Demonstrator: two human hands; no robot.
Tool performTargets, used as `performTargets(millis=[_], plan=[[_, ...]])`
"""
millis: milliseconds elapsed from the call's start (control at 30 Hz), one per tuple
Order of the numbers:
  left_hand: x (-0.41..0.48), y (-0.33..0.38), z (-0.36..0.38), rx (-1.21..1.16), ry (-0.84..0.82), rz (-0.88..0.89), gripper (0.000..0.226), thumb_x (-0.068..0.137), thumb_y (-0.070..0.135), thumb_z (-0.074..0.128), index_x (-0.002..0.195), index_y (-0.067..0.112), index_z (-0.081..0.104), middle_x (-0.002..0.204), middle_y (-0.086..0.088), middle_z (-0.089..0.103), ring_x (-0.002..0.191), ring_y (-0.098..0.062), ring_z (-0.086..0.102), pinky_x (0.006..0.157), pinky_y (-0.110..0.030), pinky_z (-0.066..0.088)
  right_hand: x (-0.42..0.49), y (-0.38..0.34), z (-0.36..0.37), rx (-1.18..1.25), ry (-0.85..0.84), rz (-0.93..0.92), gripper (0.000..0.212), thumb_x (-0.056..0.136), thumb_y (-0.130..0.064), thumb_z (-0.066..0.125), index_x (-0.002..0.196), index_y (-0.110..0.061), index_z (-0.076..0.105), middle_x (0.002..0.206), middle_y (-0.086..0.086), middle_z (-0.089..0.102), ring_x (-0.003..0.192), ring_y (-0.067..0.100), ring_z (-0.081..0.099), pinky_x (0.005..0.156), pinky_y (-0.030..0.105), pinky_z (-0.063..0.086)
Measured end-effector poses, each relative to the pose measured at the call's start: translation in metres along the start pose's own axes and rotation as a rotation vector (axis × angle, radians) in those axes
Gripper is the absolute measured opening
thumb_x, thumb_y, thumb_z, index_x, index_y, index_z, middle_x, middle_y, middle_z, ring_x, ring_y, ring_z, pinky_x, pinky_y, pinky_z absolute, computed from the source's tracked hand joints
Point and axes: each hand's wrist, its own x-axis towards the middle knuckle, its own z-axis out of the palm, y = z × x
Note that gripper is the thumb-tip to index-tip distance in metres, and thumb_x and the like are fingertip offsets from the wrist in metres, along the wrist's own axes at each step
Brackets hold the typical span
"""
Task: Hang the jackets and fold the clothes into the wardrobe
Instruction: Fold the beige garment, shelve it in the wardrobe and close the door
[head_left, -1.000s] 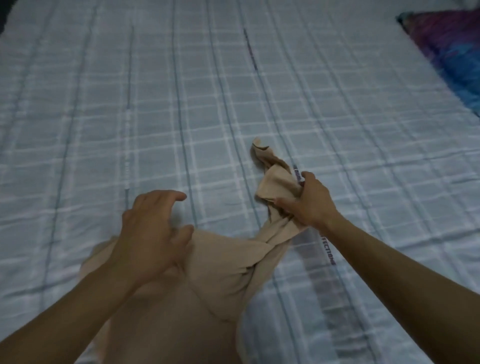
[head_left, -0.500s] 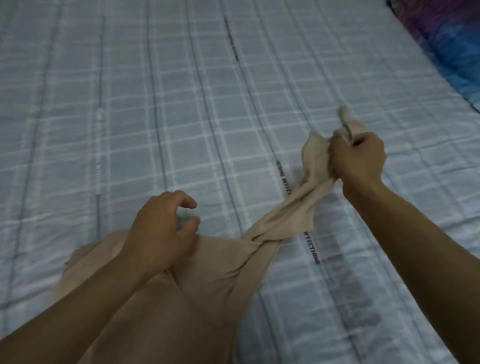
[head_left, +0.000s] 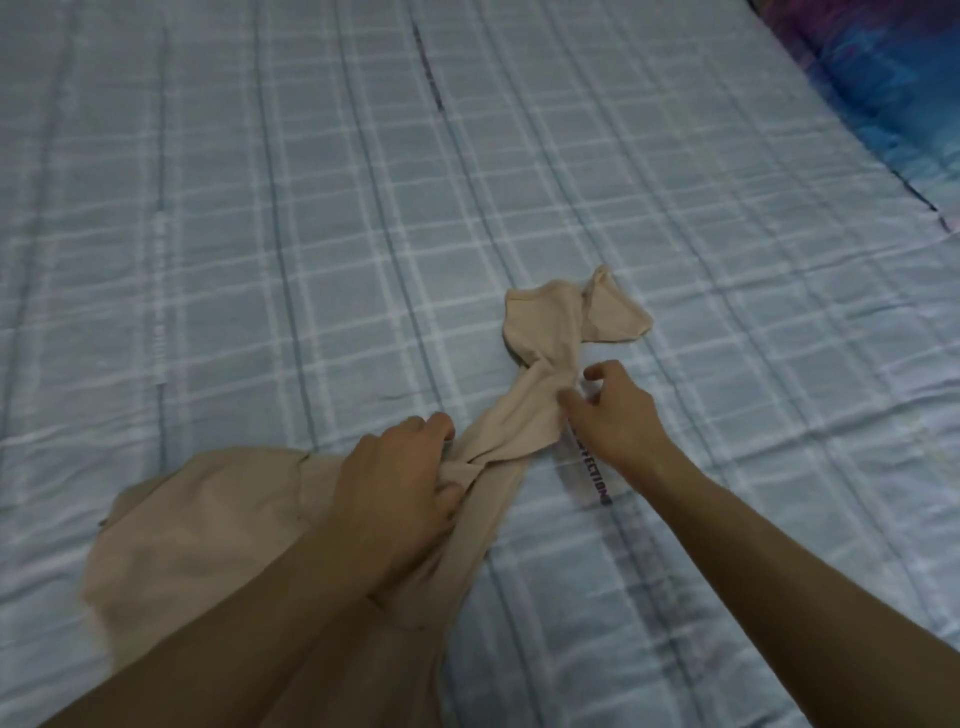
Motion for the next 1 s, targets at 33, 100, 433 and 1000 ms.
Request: performTargets(millis=[33, 100, 433, 1000], plan=[[-0.002, -0.002, -0.001, -0.032, 0.064, 0.012, 0.028, 0.078, 0.034, 0.069, 0.100, 0.026, 0.054, 0.092, 0.007, 0.060, 0.081, -0.020, 0.059, 0.073, -0.038, 0.047, -0.004, 0.000, 0.003, 0.112, -0.050, 0.042, 0.059, 0.089, -0.040, 0.068, 0.135, -0.014, 0.041, 0.119, 0.013, 0.064, 0.096, 0.024, 0.067, 0.076, 0.033, 0.056], [-0.003, -0.007, -0.002, -0.066, 0.136, 0.071, 0.020, 0.076, 0.025, 0.071, 0.088, 0.025, 0.055, 0.081, 0.007, 0.057, 0.070, -0.020, 0.057, 0.065, -0.038, 0.047, -0.009, -0.004, 0.009, 0.278, -0.074, 0.053, 0.066, 0.080, -0.036, 0.078, 0.132, -0.015, 0.044, 0.112, 0.013, 0.067, 0.089, 0.024, 0.071, 0.075, 0.037, 0.061], [0.017, 0.024, -0.035, -0.590, 0.168, -0.022, 0.062, 0.065, 0.049, 0.084, 0.117, 0.035, 0.055, 0.104, 0.019, 0.061, 0.088, 0.000, 0.060, 0.070, -0.015, 0.048, -0.020, -0.086, 0.005, 0.670, -0.028, -0.338, 0.034, 0.081, 0.004, 0.069, 0.112, -0.010, 0.065, 0.080, 0.004, 0.068, 0.077, 0.022, 0.069, 0.075, 0.031, 0.059], [0.064, -0.007, -0.069, -0.864, 0.521, -0.452, 0.027, 0.093, 0.029, 0.062, 0.073, 0.010, 0.058, 0.061, 0.004, 0.049, 0.060, -0.011, 0.047, 0.061, -0.033, 0.041, 0.049, -0.032, 0.012, 0.154, 0.198, 0.037, 0.075, 0.069, -0.042, 0.083, 0.124, -0.007, 0.047, 0.110, 0.005, 0.059, 0.094, 0.022, 0.062, 0.073, 0.035, 0.058]])
